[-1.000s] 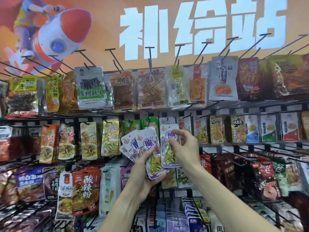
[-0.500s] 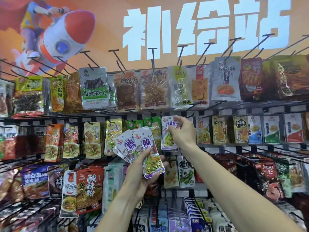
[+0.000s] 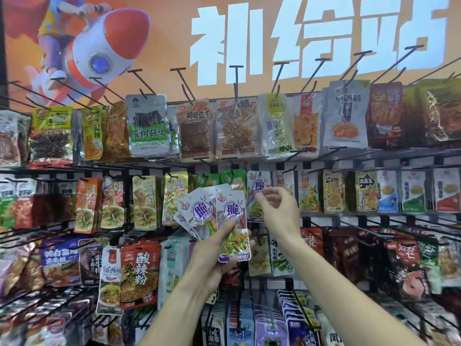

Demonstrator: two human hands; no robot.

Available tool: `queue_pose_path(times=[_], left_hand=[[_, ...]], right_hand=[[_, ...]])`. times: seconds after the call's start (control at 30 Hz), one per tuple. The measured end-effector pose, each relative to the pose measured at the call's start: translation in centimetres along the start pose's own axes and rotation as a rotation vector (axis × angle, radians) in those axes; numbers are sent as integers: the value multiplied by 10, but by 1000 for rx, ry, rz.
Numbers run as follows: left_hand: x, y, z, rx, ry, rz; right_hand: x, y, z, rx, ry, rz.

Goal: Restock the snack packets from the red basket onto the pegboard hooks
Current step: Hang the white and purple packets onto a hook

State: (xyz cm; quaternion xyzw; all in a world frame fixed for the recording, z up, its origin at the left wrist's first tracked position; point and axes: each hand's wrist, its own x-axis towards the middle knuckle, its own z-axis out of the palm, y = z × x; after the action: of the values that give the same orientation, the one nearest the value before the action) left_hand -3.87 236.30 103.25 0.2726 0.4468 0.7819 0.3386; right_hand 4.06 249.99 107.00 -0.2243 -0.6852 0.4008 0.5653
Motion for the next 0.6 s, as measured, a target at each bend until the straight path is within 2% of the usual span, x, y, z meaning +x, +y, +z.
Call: queue_pose_path(times=[0.07, 0.13, 0.23, 0.33, 0.43, 0.6], left_hand=[[3, -5, 4, 21, 29, -10], [4, -9, 11, 73, 55, -8], [1, -12, 17, 82, 9, 11], [-1, -10, 17, -27, -83, 19], [-1, -9, 19, -40, -81, 16], [2, -6, 18, -13, -57, 10]], right_hand=[[-27, -1, -4, 169, -114, 69], [-37, 3, -3, 216, -155, 100], [-35, 4, -3, 204, -125, 86], [-31, 8, -6, 193, -107, 73], [-27, 12, -7, 187, -82, 80], [4, 0, -9, 157, 23, -26]])
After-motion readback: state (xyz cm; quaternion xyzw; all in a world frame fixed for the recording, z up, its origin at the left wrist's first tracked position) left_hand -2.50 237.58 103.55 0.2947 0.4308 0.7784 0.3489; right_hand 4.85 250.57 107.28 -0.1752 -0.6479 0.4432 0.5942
